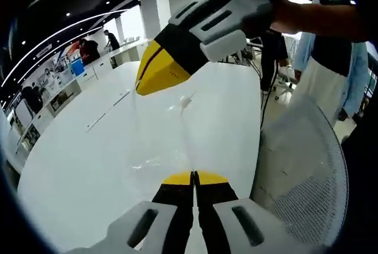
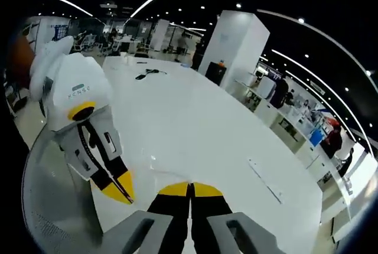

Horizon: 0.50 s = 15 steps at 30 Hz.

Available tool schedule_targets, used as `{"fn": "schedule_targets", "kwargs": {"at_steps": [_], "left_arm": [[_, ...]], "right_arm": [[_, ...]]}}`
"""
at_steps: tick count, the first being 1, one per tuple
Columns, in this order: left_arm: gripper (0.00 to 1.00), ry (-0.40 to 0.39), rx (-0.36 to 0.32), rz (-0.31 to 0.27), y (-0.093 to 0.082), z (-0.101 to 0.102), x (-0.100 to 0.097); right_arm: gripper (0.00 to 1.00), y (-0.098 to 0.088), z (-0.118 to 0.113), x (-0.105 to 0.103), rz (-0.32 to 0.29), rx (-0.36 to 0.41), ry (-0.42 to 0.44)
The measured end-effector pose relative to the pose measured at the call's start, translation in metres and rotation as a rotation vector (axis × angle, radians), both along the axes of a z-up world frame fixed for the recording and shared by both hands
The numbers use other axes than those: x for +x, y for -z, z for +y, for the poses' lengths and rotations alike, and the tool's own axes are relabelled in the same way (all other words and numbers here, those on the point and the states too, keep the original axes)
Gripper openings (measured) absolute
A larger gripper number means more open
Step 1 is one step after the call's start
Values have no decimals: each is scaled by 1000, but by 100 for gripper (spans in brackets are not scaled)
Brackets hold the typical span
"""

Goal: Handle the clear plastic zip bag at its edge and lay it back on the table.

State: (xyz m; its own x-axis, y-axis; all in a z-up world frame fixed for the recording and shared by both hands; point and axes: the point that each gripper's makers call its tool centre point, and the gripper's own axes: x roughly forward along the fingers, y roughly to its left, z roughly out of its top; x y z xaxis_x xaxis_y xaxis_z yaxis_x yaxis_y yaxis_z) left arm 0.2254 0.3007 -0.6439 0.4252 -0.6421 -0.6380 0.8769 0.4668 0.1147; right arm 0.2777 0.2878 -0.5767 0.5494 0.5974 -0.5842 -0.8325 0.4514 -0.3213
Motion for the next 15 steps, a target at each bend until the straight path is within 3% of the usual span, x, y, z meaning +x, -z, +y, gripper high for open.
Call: {"fn": "schedule_targets", "kwargs": {"at_steps": [2, 15], "left_arm": [[0, 27, 36, -55, -1, 1, 1], [0, 74, 59, -108, 0, -2, 4]], "right_arm": [[0, 5, 1, -1, -7, -18, -20], [0, 23, 0, -1, -11, -62, -34]]}}
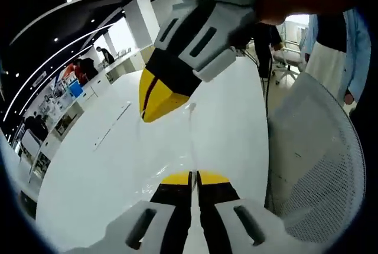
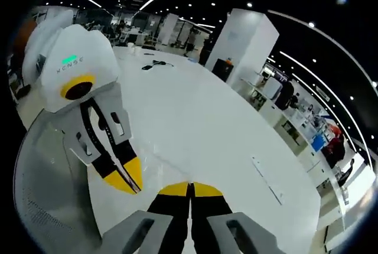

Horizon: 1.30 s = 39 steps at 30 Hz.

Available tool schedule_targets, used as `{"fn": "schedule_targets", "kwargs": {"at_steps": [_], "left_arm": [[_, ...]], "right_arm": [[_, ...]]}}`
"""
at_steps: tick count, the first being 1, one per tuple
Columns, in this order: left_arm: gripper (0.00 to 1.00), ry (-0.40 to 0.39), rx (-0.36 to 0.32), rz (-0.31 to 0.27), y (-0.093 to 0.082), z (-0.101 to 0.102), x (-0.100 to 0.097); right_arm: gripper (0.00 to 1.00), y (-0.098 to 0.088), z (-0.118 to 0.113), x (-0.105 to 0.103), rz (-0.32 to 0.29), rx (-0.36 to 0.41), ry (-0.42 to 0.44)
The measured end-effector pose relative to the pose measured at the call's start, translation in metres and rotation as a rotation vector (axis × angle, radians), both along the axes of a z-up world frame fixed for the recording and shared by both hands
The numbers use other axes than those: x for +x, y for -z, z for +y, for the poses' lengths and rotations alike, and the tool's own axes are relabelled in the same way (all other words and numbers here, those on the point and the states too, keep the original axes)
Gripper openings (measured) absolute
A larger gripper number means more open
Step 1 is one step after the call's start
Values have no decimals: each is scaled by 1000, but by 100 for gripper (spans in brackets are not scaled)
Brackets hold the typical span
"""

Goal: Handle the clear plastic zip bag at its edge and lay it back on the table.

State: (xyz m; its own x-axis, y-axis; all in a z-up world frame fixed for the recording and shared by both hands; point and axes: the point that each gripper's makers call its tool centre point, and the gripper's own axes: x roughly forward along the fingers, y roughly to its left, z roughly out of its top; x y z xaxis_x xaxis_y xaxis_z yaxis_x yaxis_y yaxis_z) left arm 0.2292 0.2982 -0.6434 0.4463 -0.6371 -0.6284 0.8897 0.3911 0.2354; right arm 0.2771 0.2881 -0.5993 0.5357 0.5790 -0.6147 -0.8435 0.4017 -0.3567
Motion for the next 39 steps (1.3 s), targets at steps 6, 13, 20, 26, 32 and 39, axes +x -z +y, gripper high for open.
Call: {"fn": "schedule_targets", "kwargs": {"at_steps": [6, 13, 20, 26, 32, 39], "left_arm": [[2, -6, -1, 2, 1, 1, 3], [9, -17, -6, 2, 2, 2, 8], [13, -19, -19, 0, 0, 4, 7], [17, -33, -37, 4, -2, 13, 7], [22, -59, -46, -6, -3, 28, 6], [22, -117, -55, 15, 4, 56, 8]], "right_arm": [[0, 5, 0, 2, 0, -9, 3], [0, 22, -2, 3, 19, -46, 5], [0, 36, -5, 7, 32, -63, 17], [0, 46, -7, 11, 39, -82, 30], [0, 56, -11, 19, 26, -110, 44], [0, 66, -12, 28, 43, -113, 74]]}}
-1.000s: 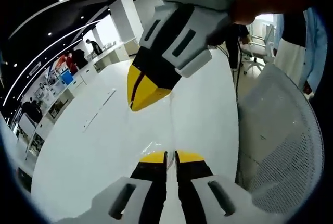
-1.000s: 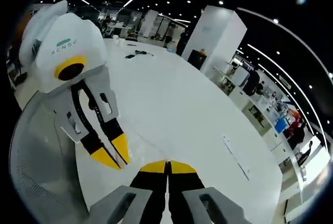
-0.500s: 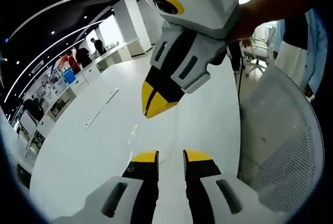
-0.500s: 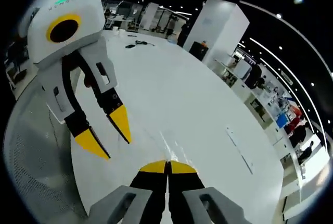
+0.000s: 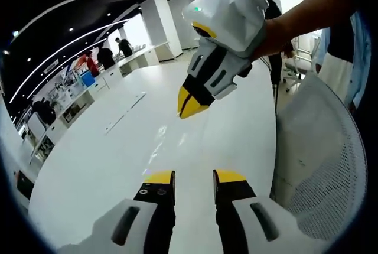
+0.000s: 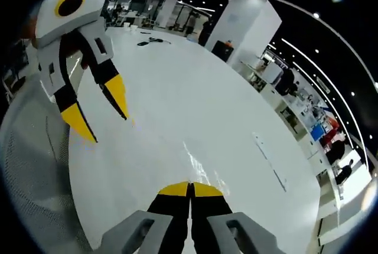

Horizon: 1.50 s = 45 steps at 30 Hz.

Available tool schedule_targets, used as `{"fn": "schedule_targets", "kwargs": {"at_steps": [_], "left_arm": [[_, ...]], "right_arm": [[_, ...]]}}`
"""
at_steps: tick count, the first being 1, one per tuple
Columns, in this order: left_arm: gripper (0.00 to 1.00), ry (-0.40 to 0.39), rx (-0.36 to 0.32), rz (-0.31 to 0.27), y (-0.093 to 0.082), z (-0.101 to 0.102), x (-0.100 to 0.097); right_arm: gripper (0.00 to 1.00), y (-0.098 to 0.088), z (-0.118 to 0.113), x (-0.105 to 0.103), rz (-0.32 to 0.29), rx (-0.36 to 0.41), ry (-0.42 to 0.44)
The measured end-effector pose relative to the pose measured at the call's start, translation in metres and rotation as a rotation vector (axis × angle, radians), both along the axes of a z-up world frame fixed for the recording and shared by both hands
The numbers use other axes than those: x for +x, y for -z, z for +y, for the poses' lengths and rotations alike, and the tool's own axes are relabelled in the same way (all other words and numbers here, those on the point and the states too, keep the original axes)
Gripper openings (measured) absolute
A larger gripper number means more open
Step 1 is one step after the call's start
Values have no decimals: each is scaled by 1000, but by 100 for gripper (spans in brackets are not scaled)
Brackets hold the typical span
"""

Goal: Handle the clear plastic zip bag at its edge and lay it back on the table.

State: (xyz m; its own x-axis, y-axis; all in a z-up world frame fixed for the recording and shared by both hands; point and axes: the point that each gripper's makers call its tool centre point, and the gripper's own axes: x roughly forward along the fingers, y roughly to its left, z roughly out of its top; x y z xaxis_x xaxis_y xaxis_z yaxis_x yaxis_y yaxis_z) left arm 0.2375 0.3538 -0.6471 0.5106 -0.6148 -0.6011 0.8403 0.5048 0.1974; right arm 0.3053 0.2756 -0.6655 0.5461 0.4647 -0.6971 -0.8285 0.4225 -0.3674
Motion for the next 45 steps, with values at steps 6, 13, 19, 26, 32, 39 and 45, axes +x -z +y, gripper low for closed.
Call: {"fn": "schedule_targets", "kwargs": {"at_steps": [6, 13, 19, 26, 32, 39, 45], "left_arm": [[22, -32, -5, 14, 6, 16, -1], [21, -44, -12, 18, 7, 23, -6], [21, -52, -15, 23, 10, 28, -8], [21, -64, -19, 31, 12, 32, -11], [21, -73, -20, 35, 14, 36, -11], [21, -75, -23, 35, 14, 37, -11], [21, -79, -21, 38, 14, 38, -11]], "right_arm": [[0, 6, 0, 8, -14, -15, -2], [0, 13, 0, 19, -73, -64, -58], [0, 22, -4, 27, -70, -78, -31], [0, 31, -7, 36, -106, -130, -68], [0, 38, -5, 37, -80, -119, -43], [0, 49, -6, 43, -61, -127, -26], [0, 52, -8, 43, -25, -95, 19]]}}
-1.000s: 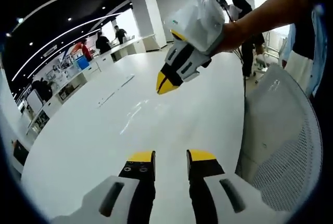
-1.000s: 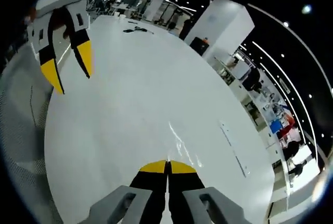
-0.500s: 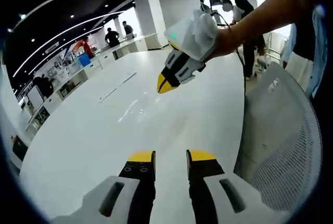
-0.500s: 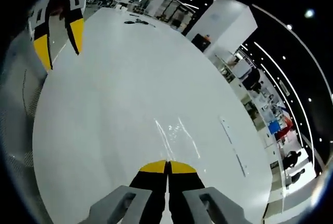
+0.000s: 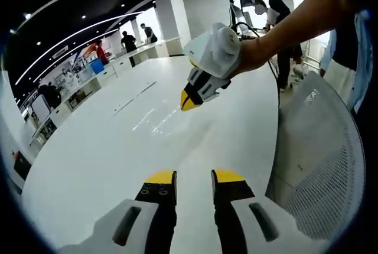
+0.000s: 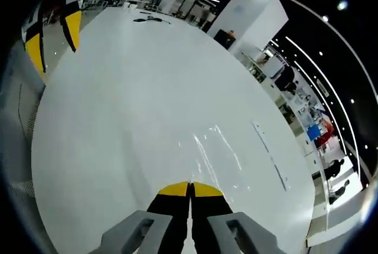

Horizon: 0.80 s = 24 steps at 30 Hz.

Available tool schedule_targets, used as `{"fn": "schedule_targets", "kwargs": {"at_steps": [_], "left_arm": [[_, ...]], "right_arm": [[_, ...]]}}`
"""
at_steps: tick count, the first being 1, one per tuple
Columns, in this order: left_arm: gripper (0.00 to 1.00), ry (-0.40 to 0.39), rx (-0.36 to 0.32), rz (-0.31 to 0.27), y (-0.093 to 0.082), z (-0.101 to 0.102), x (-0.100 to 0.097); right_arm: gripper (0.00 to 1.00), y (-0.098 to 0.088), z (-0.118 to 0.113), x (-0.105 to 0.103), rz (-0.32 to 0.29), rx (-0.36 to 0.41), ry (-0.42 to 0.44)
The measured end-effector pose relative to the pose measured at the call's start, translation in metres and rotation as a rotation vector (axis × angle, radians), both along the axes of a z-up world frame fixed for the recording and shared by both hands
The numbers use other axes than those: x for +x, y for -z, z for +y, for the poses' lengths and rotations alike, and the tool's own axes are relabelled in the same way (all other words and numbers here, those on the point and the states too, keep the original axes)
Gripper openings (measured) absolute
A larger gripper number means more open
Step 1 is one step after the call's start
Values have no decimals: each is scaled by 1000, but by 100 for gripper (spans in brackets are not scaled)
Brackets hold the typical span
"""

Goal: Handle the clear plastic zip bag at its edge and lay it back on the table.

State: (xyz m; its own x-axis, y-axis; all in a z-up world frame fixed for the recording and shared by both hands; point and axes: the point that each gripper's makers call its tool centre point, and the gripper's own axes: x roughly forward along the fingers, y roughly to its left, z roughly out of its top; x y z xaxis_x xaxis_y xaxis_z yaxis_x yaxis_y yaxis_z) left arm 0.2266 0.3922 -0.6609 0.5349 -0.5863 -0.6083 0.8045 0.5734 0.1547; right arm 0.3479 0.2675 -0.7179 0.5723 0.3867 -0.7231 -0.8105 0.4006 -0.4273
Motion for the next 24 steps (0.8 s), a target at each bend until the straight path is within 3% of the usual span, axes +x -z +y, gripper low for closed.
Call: {"fn": "schedule_targets", "kwargs": {"at_steps": [5, 11, 21, 24], "left_arm": [[21, 0, 2, 0, 1, 1, 0], [21, -2, -2, 3, 1, -1, 1], [21, -5, -5, 6, 3, 0, 4], [21, -9, -10, 4, 2, 0, 5]], "right_arm": [[0, 3, 1, -3, 35, 25, 6], [7, 11, 3, -5, 79, 51, 16], [20, 18, 5, -14, 121, 62, 7], [29, 19, 5, -15, 143, 87, 27]]}}
